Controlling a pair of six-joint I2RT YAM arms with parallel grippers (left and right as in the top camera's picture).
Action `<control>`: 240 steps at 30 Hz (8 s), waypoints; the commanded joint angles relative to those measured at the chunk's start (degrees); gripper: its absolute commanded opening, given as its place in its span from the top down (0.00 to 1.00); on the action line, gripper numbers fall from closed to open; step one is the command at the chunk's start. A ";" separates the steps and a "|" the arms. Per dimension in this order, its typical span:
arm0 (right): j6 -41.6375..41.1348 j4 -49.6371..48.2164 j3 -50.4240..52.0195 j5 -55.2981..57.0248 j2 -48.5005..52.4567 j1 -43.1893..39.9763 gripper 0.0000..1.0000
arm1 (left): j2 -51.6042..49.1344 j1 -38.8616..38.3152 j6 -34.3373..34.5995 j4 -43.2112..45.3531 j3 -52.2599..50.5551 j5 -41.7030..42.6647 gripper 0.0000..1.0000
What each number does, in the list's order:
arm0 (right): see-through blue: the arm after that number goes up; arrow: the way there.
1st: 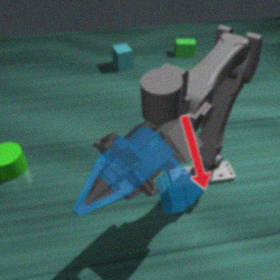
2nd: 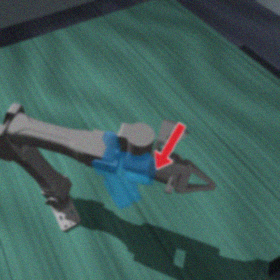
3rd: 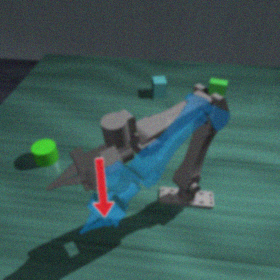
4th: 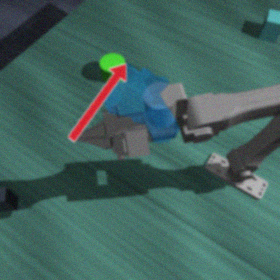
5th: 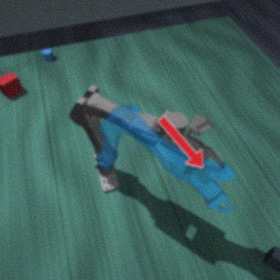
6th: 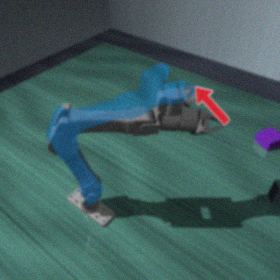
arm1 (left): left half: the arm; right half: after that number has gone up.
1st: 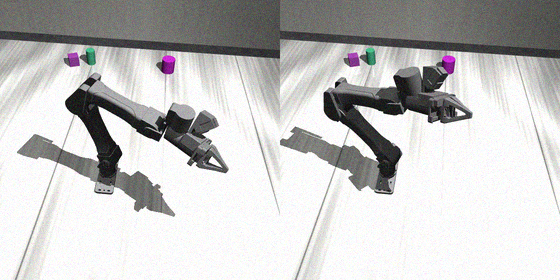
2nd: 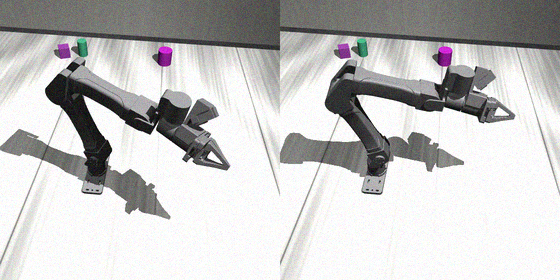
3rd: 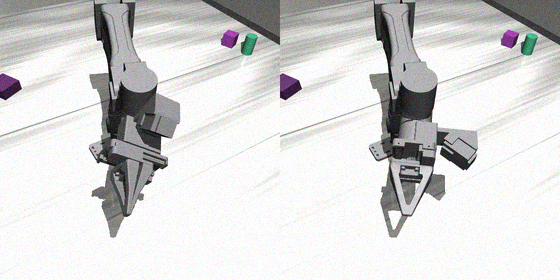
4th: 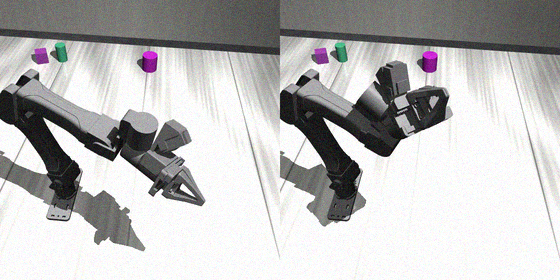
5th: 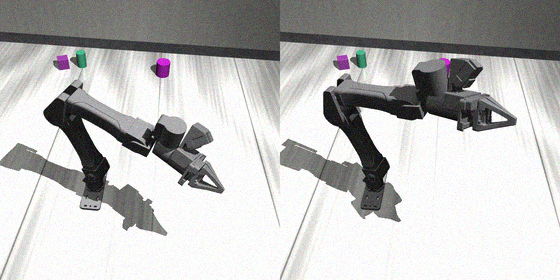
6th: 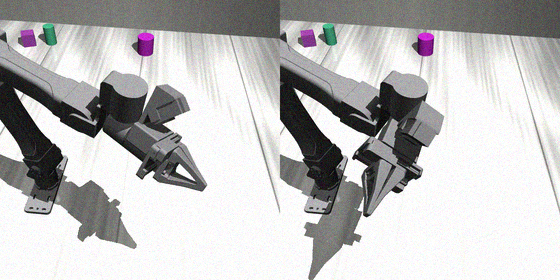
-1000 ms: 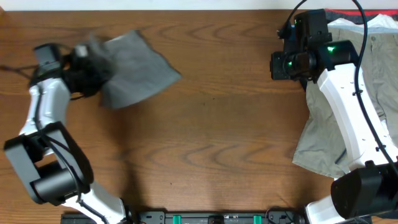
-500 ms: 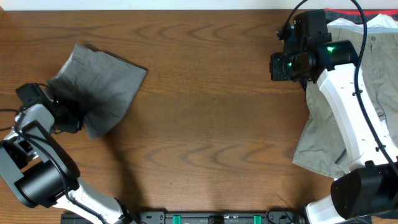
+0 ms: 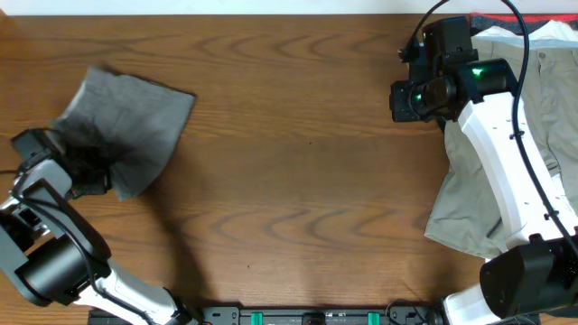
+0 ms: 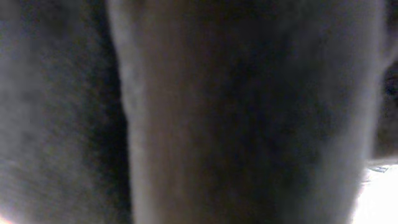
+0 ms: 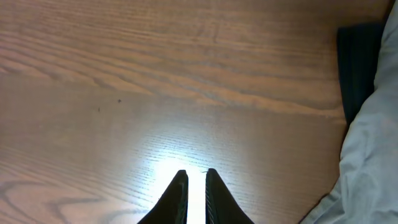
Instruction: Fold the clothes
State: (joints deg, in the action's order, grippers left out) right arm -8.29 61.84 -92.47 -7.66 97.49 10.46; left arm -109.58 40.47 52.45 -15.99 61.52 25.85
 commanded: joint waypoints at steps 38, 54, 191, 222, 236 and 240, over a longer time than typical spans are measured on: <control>0.22 1.84 0.11 -4.26 0.39 3.23 0.85 | 37.99 0.98 -38.95 -19.98 -0.50 -13.97 0.94; -0.70 1.81 0.11 -4.57 0.39 5.27 0.82 | 4.50 -7.67 -47.87 -1.86 -0.55 -10.03 0.94; 2.58 -54.01 90.36 4.02 -97.18 -5.90 0.01 | 61.24 -20.90 -49.42 -54.29 19.56 -18.67 0.02; 2.58 -53.99 90.36 4.02 -97.18 -5.90 0.01 | 62.03 -33.00 -49.86 -50.53 18.78 -29.77 0.02; 2.58 -53.99 90.36 4.02 -97.18 -5.90 0.01 | 73.94 -46.77 -52.65 -16.13 -9.88 -24.83 0.02; 2.58 -53.99 90.36 4.02 -97.18 -5.90 0.01 | 81.99 -46.88 -52.68 -8.20 -21.75 -23.45 0.02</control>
State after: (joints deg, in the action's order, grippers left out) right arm -5.02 7.90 -2.52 -3.40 0.69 4.99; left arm -32.36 -6.13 0.80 -27.00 45.30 0.03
